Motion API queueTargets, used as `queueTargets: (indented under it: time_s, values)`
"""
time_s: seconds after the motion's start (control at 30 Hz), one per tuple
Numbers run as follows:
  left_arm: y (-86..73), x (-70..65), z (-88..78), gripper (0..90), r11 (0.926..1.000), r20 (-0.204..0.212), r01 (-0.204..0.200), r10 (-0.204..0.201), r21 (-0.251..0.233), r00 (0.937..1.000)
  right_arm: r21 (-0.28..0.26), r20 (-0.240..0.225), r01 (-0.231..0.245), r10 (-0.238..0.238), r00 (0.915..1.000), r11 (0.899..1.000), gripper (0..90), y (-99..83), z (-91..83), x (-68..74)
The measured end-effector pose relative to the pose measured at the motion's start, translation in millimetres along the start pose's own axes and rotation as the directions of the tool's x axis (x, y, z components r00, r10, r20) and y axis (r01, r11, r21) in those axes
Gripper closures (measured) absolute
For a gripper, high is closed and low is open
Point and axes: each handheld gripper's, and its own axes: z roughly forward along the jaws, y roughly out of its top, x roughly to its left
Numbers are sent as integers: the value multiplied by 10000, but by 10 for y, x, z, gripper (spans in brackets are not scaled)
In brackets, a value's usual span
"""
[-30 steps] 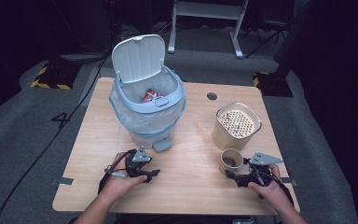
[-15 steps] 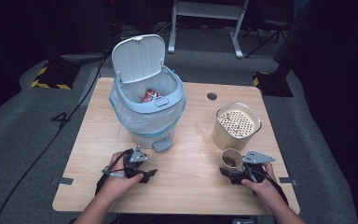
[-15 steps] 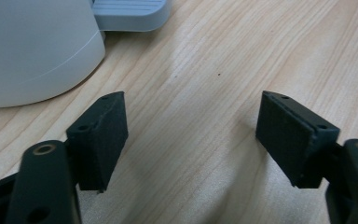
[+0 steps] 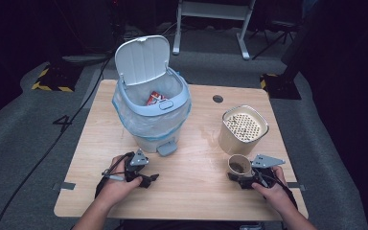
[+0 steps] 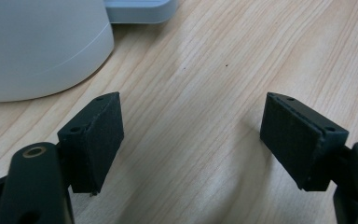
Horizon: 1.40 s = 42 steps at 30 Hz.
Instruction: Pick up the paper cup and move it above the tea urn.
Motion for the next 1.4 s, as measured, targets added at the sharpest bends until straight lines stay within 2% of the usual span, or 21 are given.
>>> queueTargets:
  time_s: [0.27,0.6,0.87,1.17,1.4]
  values:
    - [-33,76,-33,218,9999,158,-154,154,5,9998,-19,-355,705,-706,9969,9975,301,115,-180,-34]
    - [-35,84,-35,218,9999,163,-137,137,1,9998,-380,-747,891,-918,9930,9953,314,352,-405,-75]
    - [-36,92,-37,217,9999,167,-152,152,11,9997,-330,-569,1217,-1235,9907,9920,317,551,-544,-92]
    - [-36,104,-38,217,9998,163,-186,185,17,9997,-450,-484,1112,-1134,9924,9928,319,776,-699,-156]
    - [-29,120,-32,217,9998,157,-177,177,24,9997,-557,-421,1220,-1244,9913,9910,319,972,-800,-218]
